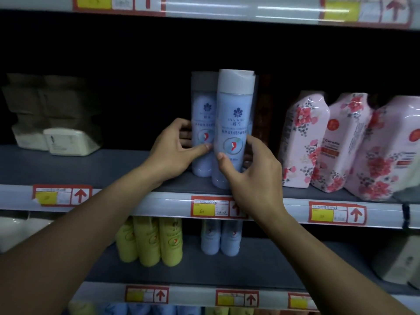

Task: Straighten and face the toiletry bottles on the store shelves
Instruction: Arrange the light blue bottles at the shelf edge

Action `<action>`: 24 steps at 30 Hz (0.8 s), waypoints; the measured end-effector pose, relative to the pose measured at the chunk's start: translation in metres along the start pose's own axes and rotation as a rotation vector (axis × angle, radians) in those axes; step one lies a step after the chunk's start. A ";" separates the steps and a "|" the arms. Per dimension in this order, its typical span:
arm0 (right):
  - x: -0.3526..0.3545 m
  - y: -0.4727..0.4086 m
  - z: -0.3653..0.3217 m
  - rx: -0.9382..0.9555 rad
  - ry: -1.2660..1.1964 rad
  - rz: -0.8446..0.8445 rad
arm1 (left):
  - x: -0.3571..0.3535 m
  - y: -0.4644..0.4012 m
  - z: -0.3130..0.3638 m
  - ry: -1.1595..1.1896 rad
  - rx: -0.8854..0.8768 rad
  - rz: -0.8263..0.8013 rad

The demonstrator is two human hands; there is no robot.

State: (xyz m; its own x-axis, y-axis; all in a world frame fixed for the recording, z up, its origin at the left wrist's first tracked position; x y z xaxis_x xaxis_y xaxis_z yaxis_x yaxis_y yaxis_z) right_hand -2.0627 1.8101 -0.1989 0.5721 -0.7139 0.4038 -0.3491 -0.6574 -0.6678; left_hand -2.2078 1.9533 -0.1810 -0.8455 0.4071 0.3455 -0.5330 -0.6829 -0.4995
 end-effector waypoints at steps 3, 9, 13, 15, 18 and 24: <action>0.005 0.007 -0.011 0.055 -0.030 0.020 | 0.005 0.014 0.006 -0.077 -0.027 0.046; 0.022 0.021 -0.038 0.146 -0.081 0.023 | 0.013 0.051 0.036 -0.114 -0.148 0.200; 0.034 0.036 -0.048 0.179 -0.103 0.017 | 0.022 0.075 0.061 -0.067 -0.219 0.262; 0.039 0.047 -0.052 0.191 -0.131 -0.004 | 0.024 0.090 0.071 -0.041 -0.221 0.260; 0.043 0.067 -0.053 0.181 -0.160 -0.059 | 0.022 0.115 0.082 0.002 -0.197 0.246; 0.038 0.125 -0.041 0.122 -0.308 -0.181 | 0.002 0.168 0.075 -0.075 -0.103 0.173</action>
State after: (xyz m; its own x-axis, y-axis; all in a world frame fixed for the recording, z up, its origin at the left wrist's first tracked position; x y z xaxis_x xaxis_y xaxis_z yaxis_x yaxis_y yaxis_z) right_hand -2.1152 1.6904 -0.2409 0.8193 -0.4707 0.3274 -0.1414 -0.7193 -0.6802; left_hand -2.2968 1.7937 -0.2050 -0.9219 0.2406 0.3036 -0.3839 -0.6719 -0.6334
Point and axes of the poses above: each hand's wrist, its own y-axis away from the middle knuckle, its own x-axis out of the back of the hand, z = x × y, the point moved 5 cm from there along -y, towards the middle knuckle, and after that the axes turned 10 degrees about -z, right-handed, at the moved point
